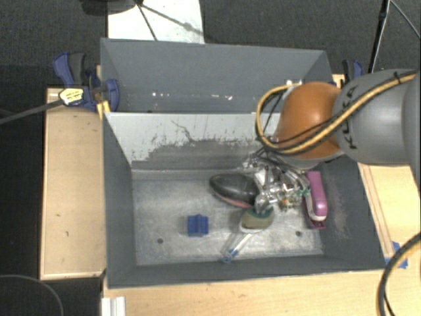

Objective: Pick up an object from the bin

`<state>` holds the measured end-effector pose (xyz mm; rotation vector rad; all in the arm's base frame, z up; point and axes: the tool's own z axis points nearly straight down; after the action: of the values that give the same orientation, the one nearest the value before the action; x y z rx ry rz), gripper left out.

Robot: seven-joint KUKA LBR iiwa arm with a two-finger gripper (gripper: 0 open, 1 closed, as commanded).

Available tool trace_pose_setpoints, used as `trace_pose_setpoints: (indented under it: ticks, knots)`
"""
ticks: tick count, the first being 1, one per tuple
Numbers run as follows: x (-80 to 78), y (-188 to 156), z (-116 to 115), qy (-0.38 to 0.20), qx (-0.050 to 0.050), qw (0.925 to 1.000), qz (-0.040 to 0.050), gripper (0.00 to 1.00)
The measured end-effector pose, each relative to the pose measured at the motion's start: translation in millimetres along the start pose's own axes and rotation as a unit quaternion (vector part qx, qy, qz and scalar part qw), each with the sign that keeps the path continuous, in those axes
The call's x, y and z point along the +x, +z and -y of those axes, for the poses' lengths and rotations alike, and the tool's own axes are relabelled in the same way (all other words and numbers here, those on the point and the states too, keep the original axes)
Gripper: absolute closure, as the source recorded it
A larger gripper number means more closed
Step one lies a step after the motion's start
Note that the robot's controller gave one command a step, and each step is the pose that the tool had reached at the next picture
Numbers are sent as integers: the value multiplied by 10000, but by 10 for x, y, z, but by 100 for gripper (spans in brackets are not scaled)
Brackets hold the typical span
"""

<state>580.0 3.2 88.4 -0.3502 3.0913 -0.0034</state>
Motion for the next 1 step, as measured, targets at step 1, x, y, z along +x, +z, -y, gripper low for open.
trace_pose_setpoints:
  ticks: [1]
  knots:
    - [-113, 38, -243, -1345, 35, 9909, 2, 0]
